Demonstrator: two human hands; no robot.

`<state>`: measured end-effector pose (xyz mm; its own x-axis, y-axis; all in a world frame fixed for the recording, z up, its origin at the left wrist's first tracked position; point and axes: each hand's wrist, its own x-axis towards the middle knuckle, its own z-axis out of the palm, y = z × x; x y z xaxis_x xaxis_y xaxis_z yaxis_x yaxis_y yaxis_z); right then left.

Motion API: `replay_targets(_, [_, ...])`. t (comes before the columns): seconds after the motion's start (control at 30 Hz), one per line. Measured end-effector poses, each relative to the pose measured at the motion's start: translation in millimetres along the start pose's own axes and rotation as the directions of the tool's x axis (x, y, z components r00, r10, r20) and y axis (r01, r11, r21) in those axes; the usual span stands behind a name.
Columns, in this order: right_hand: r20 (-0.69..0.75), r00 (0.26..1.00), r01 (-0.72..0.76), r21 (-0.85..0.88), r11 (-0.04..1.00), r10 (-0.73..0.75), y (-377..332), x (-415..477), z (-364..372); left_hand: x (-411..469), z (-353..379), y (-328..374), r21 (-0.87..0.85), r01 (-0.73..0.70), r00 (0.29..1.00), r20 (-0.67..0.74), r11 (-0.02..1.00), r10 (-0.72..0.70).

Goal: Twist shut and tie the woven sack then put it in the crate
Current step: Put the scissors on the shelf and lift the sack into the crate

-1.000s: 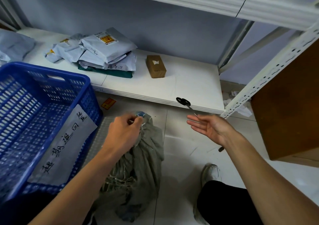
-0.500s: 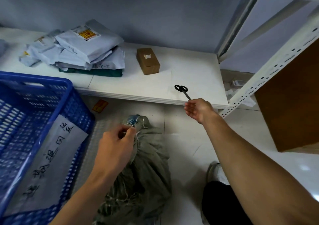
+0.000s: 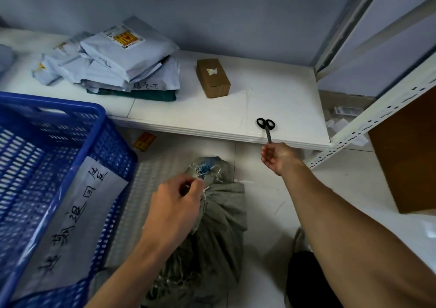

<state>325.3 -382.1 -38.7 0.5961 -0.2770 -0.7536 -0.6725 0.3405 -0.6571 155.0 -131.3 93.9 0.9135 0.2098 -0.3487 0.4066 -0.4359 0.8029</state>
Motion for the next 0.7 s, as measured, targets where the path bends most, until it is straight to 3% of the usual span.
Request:
replay_targets(0.27, [-0.158, 0.985, 0.063, -0.027, 0.998, -0.067, -1.1, 14.1, -1.4, 5.9, -2.8, -3.0, 0.013, -0.012, 1.0, -0.01, 1.0, 0.012])
replay_targets(0.43, [-0.071, 0.997, -0.004, -0.018, 1.0, 0.003, -1.4, 15.1, -9.7, 9.9, -0.4, -0.8, 0.033, -0.013, 1.0, 0.006, 0.999, 0.012])
replay_targets(0.7, [0.094, 0.991, -0.121, 0.259, 0.958, 0.1, -4.0, 12.1, -3.4, 20.1, -0.7, -4.3, -0.08, 0.13, 0.991, 0.044, 0.988, -0.127])
